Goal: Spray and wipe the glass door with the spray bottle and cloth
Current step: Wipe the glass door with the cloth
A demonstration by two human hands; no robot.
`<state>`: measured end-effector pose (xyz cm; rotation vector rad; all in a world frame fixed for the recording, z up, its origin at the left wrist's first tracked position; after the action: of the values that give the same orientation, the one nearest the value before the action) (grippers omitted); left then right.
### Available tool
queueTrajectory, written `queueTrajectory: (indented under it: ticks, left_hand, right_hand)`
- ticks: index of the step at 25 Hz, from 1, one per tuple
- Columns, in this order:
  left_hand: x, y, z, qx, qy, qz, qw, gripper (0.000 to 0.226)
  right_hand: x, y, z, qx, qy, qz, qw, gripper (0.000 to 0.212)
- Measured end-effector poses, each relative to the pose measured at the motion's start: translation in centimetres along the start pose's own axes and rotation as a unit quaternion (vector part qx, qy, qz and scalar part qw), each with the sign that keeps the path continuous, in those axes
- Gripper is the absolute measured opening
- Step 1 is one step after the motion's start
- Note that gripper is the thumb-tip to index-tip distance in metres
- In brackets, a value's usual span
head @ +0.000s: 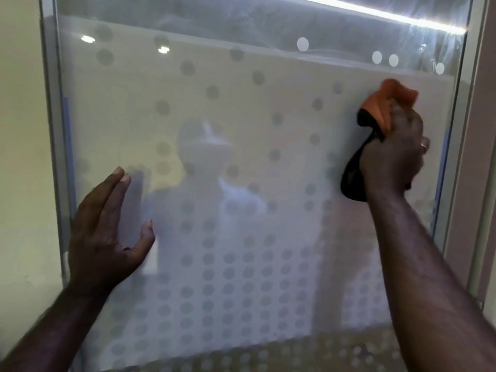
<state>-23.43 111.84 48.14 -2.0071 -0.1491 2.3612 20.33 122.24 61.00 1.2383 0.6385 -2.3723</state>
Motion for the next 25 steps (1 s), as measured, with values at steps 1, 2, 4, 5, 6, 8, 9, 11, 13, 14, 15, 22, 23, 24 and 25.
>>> queueTrajectory:
  ticks: [1,2,4,5,6,8,9,11,13,14,15,22,23,24,25]
  left_hand:
    - [-0.1,0.1,0.0,0.004,0.002,-0.002,1.0,0.065]
    - [-0.2,0.2,0.0,0.009,0.003,-0.005,1.0,0.065]
    - [-0.3,0.4,-0.1,0.016,0.0,-0.008,1.0,0.064]
    - [-0.3,0.4,-0.1,0.015,-0.003,-0.007,1.0,0.064]
    - [-0.3,0.4,-0.2,0.015,-0.004,-0.005,1.0,0.064]
    - [-0.3,0.3,-0.2,0.022,0.001,-0.001,1.0,0.065]
    - [-0.3,0.2,-0.1,0.028,0.003,0.001,1.0,0.065]
    - [-0.3,0.2,0.0,0.036,0.004,0.002,0.999,0.065]
    - [-0.2,0.2,0.1,0.037,0.004,0.001,0.999,0.064]
    - [-0.2,0.2,0.1,0.038,0.005,0.0,0.999,0.064]
    - [-0.1,0.2,0.1,0.041,0.006,-0.002,0.999,0.064]
    - [-0.1,0.1,0.3,0.064,0.011,-0.009,0.998,0.061]
    - [-0.1,0.1,0.3,0.066,0.012,-0.009,0.998,0.061]
    - [-0.1,0.2,0.3,0.068,0.012,-0.009,0.998,0.061]
    - [-0.1,0.2,0.3,0.069,0.011,-0.008,0.997,0.062]
  right_hand:
    - [0.2,0.6,-1.6,-0.004,-0.032,-0.015,0.999,0.066]
    - [0.6,1.2,-3.1,-0.008,-0.059,-0.029,0.998,0.064]
    - [1.9,2.1,-5.6,-0.014,-0.105,-0.052,0.993,0.062]
    - [2.7,2.4,-6.7,-0.015,-0.123,-0.059,0.991,0.061]
    - [3.5,2.6,-7.7,-0.019,-0.137,-0.063,0.988,0.06]
    - [5.0,2.7,-9.1,-0.032,-0.156,-0.07,0.985,0.06]
    - [5.8,2.8,-9.6,-0.036,-0.164,-0.077,0.983,0.061]
    - [7.2,2.6,-9.9,-0.045,-0.168,-0.091,0.98,0.064]
    - [7.9,2.1,-9.8,-0.068,-0.178,-0.105,0.976,0.063]
    - [7.8,1.9,-9.7,-0.081,-0.184,-0.112,0.973,0.061]
    - [7.4,1.5,-9.4,-0.099,-0.188,-0.116,0.97,0.057]
    - [5.4,-0.7,0.3,-0.072,-0.104,-0.042,0.991,0.059]
    - [6.0,-1.3,2.5,-0.071,-0.074,-0.013,0.995,0.063]
    - [6.8,-1.8,4.7,-0.074,-0.041,0.015,0.996,0.066]
    - [7.9,-2.3,6.9,-0.076,-0.005,0.04,0.996,0.068]
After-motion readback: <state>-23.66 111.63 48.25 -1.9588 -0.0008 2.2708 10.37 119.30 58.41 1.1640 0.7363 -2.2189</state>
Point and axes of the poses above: each hand's wrist, its own x-axis away from the middle knuckle, its own y-axis out of the back of the hand, z = x × y, the point moved 7 cm from there along -x, towards the middle knuckle, and after that the axes turned 12 degrees about -x, right-handed, at the moved point
